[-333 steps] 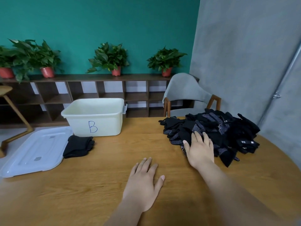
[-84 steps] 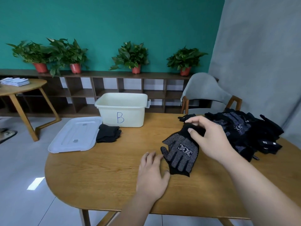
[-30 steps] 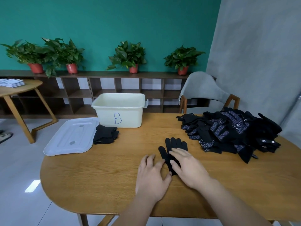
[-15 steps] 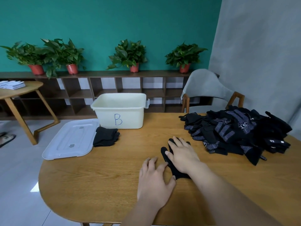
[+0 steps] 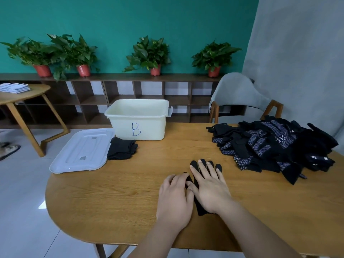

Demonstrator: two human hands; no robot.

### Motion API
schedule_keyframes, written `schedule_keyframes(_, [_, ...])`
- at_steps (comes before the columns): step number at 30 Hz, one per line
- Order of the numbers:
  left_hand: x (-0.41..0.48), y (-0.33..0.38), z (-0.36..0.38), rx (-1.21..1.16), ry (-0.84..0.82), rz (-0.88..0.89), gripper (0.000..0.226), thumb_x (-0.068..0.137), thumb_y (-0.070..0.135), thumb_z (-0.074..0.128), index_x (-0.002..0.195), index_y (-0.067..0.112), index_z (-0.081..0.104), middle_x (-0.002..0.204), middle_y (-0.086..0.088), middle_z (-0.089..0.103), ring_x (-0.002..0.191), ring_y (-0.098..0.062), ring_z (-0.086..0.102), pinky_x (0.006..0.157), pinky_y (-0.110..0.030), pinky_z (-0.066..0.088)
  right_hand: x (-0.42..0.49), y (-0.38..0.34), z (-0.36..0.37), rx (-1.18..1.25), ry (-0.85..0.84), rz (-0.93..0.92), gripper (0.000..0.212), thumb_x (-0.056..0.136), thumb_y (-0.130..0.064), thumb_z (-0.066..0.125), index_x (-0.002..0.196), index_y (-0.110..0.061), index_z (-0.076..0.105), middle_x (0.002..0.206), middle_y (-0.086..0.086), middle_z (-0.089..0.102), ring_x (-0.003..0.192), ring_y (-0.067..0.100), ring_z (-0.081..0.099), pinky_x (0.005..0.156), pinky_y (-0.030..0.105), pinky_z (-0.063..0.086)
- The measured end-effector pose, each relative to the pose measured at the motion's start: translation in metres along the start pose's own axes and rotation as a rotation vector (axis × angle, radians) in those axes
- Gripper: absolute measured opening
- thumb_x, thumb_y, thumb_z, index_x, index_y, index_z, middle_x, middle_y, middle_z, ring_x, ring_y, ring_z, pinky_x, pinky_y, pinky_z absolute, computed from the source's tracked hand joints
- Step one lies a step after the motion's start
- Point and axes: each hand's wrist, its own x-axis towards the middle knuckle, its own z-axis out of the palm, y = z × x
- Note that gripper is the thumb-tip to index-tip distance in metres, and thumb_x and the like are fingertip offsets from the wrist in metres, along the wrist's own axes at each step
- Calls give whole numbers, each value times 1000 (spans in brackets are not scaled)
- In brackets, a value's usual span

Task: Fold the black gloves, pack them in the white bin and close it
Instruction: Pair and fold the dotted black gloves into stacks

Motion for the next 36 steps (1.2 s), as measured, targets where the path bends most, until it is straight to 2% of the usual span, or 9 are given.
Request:
schedule_keyframes(2, [-1,0,0,12,-10,0,50,109,42,36,158,34,42,156,19,47,151,-11,24,123,-37,27,-10,2,1,124,123,-32,64,107,-65,13,166,-40,12,174,-12,-11,160,13,-15,131,43,-2])
schedule_keyframes(7, [-4,2,0,93,-33,41,55,109,54,30,159,34,39,163,18,38,155,-14,17,126,-38,22,-34,16,-4,543,526,88,40,111,-38,38,136,-29,67,153,-17,48,143,5,37,116,31,34])
schedule_keyframes(9, [-6,3,2,157,-53,69,62,107,61,27,160,32,40,167,14,32,158,-18,12,129,-40,17,-43,24,0,430,480,132,39,108,-40,41,136,-28,67,149,-14,51,140,12,44,115,37,39])
schedule_keyframes(14, [-7,4,3,263,-98,107,72,104,69,23,165,32,29,173,9,17,161,-25,-2,131,-44,4,-55,30,17,17,307,156,61,104,-58,23,149,-34,56,161,-9,45,155,23,29,129,49,17])
schedule_keyframes(18, [-7,3,3,215,-69,107,69,106,67,22,164,32,30,174,7,14,161,-22,-8,130,-42,2,-59,30,14,67,388,178,63,104,-58,22,145,-31,61,154,-10,54,151,21,35,128,48,21])
schedule_keyframes(25, [-7,-6,3,116,-70,184,58,100,68,40,149,41,53,161,19,37,157,-12,10,128,-41,20,-59,30,11,191,341,149,43,106,-51,46,142,-36,62,155,-16,51,152,17,30,126,46,24])
schedule_keyframes(29, [-6,-4,1,50,-20,162,52,101,64,43,147,43,55,157,22,41,154,-11,15,127,-40,24,-69,35,5,425,496,82,24,100,-32,66,122,-34,74,134,-22,64,142,9,40,114,43,42])
schedule_keyframes(32, [-6,-7,-3,-144,9,156,40,95,61,58,131,45,66,135,30,53,139,-3,33,118,-37,33,-76,33,4,426,544,2,15,93,-23,76,104,-34,78,112,-28,66,122,4,50,99,34,50])
schedule_keyframes(36, [-9,-8,-6,-165,-68,211,32,86,60,73,116,48,72,117,31,58,126,3,39,111,-30,31,-74,31,8,360,494,-45,11,91,-26,77,97,-35,76,102,-28,63,111,5,52,90,39,52])
